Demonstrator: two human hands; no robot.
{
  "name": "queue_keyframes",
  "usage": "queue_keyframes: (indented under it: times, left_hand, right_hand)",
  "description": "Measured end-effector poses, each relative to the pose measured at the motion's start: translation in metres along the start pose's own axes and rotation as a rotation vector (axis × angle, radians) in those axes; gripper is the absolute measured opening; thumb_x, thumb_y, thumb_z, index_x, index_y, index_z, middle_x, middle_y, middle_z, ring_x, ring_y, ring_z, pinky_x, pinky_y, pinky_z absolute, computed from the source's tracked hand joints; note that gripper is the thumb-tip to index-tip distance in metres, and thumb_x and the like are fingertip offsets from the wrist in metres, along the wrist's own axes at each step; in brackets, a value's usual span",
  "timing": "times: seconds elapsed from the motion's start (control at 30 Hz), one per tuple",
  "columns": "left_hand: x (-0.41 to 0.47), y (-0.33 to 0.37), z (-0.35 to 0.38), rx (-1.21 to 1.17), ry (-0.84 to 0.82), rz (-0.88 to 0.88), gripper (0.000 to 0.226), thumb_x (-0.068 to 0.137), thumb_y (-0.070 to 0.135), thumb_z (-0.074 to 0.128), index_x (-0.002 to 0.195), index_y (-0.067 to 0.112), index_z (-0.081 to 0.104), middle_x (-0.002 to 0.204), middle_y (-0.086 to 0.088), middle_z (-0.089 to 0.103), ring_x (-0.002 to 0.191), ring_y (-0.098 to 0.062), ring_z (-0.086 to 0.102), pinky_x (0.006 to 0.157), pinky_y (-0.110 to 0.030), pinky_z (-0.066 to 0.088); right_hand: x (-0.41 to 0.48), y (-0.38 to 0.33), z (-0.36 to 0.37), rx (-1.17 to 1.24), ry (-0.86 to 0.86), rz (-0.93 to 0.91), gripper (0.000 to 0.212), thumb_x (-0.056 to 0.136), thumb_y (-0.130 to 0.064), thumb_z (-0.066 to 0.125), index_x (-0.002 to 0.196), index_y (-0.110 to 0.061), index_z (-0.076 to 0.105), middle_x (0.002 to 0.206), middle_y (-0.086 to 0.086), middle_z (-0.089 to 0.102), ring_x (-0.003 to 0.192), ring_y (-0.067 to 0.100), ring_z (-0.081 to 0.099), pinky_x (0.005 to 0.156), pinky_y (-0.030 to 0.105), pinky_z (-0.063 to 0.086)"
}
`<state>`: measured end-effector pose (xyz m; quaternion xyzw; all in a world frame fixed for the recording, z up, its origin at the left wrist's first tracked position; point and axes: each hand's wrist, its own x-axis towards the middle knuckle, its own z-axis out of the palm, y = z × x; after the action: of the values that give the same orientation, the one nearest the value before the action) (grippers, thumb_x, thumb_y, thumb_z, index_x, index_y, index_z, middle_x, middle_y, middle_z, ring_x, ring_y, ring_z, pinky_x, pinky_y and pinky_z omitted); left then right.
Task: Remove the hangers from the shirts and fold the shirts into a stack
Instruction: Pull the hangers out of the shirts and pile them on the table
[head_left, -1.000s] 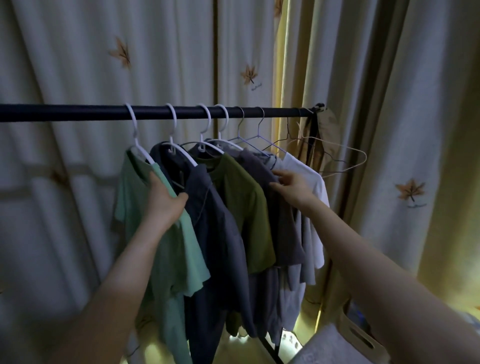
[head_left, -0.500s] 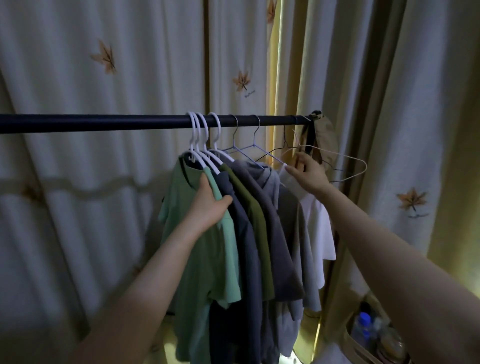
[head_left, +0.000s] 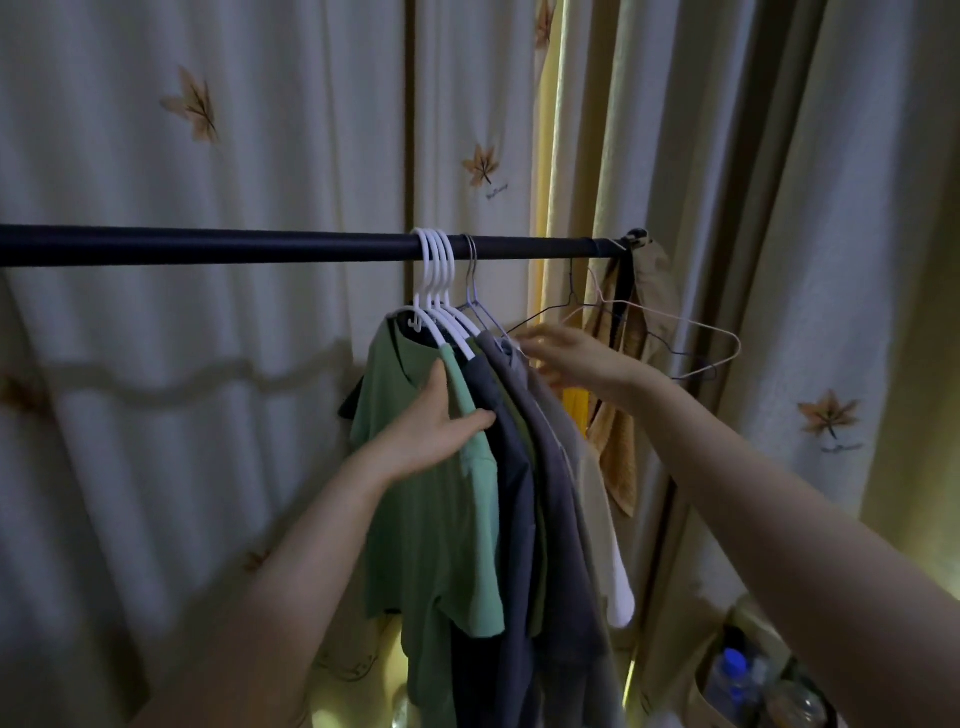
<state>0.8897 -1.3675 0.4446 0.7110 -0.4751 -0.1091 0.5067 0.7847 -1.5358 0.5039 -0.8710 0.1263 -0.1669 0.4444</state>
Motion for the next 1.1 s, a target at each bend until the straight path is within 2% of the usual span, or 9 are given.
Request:
queue_keyframes:
  times: [0.07, 0.17, 0.33, 0.47, 0.53, 0.67, 0.8, 0.97, 1.1]
  left_hand:
    - [0.0, -0.002, -0.021, 0.017, -0.048, -0.024, 0.075, 0.082, 0.054, 0.059, 0.145, 0.025, 0.028, 0.139, 0.015, 0.041, 0.127, -0.005, 0.04, 0.106, -0.024, 0.033]
    - [0.007, -0.005, -0.045, 0.04, 0.061, 0.067, 0.028, 0.094, 0.035, 0.053, 0.122, 0.032, 0.052, 0.12, 0.017, 0.056, 0.111, -0.002, 0.053, 0.084, -0.003, 0.037]
    - [0.019, -0.03, -0.068, 0.058, 0.002, 0.175, 0.043, 0.092, 0.004, 0.057, 0.132, 0.02, 0.052, 0.131, 0.006, 0.056, 0.114, -0.007, 0.057, 0.098, -0.014, 0.042]
    - [0.038, -0.057, -0.093, -0.053, 0.3, 0.253, 0.03, 0.086, -0.011, 0.058, 0.105, 0.012, 0.063, 0.102, -0.001, 0.066, 0.092, -0.008, 0.063, 0.092, -0.025, 0.047]
    - [0.059, -0.067, -0.102, 0.056, 0.431, 0.249, 0.031, 0.081, -0.007, 0.067, 0.109, 0.004, 0.06, 0.11, -0.013, 0.062, 0.098, -0.018, 0.058, 0.094, -0.028, 0.043]
    - [0.1, -0.072, -0.111, 0.336, 0.299, 0.244, 0.063, 0.078, 0.026, 0.076, 0.135, 0.024, 0.049, 0.136, 0.0, 0.049, 0.128, -0.02, 0.04, 0.109, -0.035, 0.031]
    - [0.139, -0.064, -0.125, 0.617, 0.161, 0.283, 0.052, 0.084, 0.04, 0.065, 0.133, 0.036, 0.047, 0.138, 0.008, 0.052, 0.136, -0.017, 0.036, 0.117, -0.045, 0.009]
    - [0.155, -0.045, -0.132, 0.651, 0.096, 0.313, 0.016, 0.087, 0.033, 0.059, 0.087, 0.047, 0.052, 0.102, 0.013, 0.061, 0.098, -0.012, 0.054, 0.082, -0.031, 0.041]
    - [0.16, -0.034, -0.12, 0.651, 0.182, 0.336, 0.018, 0.091, 0.033, 0.049, 0.104, 0.041, 0.059, 0.117, 0.006, 0.064, 0.1, -0.019, 0.06, 0.077, -0.028, 0.041]
  right_hand:
    - [0.007, -0.019, 0.002, 0.068, 0.07, 0.013, 0.043, 0.099, -0.035, 0.042, 0.136, -0.014, 0.04, 0.131, 0.013, 0.052, 0.109, 0.023, 0.056, 0.088, 0.033, 0.048]
    - [0.023, -0.042, 0.022, -0.081, 0.056, 0.064, 0.078, 0.087, -0.057, 0.054, 0.146, -0.016, 0.023, 0.147, 0.014, 0.036, 0.126, 0.03, 0.045, 0.102, 0.041, 0.04]
    - [0.047, -0.058, 0.054, -0.277, 0.098, 0.14, 0.114, 0.065, -0.056, 0.077, 0.149, -0.013, 0.012, 0.153, 0.012, 0.028, 0.133, 0.032, 0.038, 0.106, 0.041, 0.036]
    - [0.058, -0.053, 0.054, -0.252, 0.139, 0.186, 0.096, 0.071, -0.035, 0.078, 0.146, -0.014, 0.022, 0.143, 0.011, 0.04, 0.104, 0.022, 0.046, 0.082, 0.033, 0.042]
    - [0.059, -0.047, 0.054, -0.18, 0.183, 0.17, 0.09, 0.073, -0.029, 0.077, 0.146, -0.014, 0.026, 0.142, 0.011, 0.042, 0.11, 0.023, 0.049, 0.083, 0.031, 0.042]
    - [0.059, -0.032, 0.056, -0.038, 0.221, 0.105, 0.082, 0.073, -0.02, 0.076, 0.144, -0.018, 0.035, 0.121, 0.009, 0.058, 0.09, 0.014, 0.061, 0.079, 0.026, 0.05]
    - [0.06, -0.022, 0.054, 0.003, 0.251, 0.025, 0.074, 0.073, -0.014, 0.075, 0.138, -0.023, 0.041, 0.098, 0.004, 0.063, 0.081, 0.015, 0.065, 0.076, 0.029, 0.056]
    - [0.061, -0.021, 0.046, 0.062, 0.27, -0.022, 0.071, 0.072, -0.008, 0.075, 0.133, -0.026, 0.042, 0.096, 0.008, 0.066, 0.074, 0.012, 0.065, 0.06, 0.019, 0.053]
    - [0.053, -0.028, 0.025, 0.094, 0.277, -0.031, 0.071, 0.071, -0.007, 0.076, 0.129, -0.03, 0.043, 0.101, 0.012, 0.068, 0.083, 0.022, 0.069, 0.069, 0.032, 0.059]
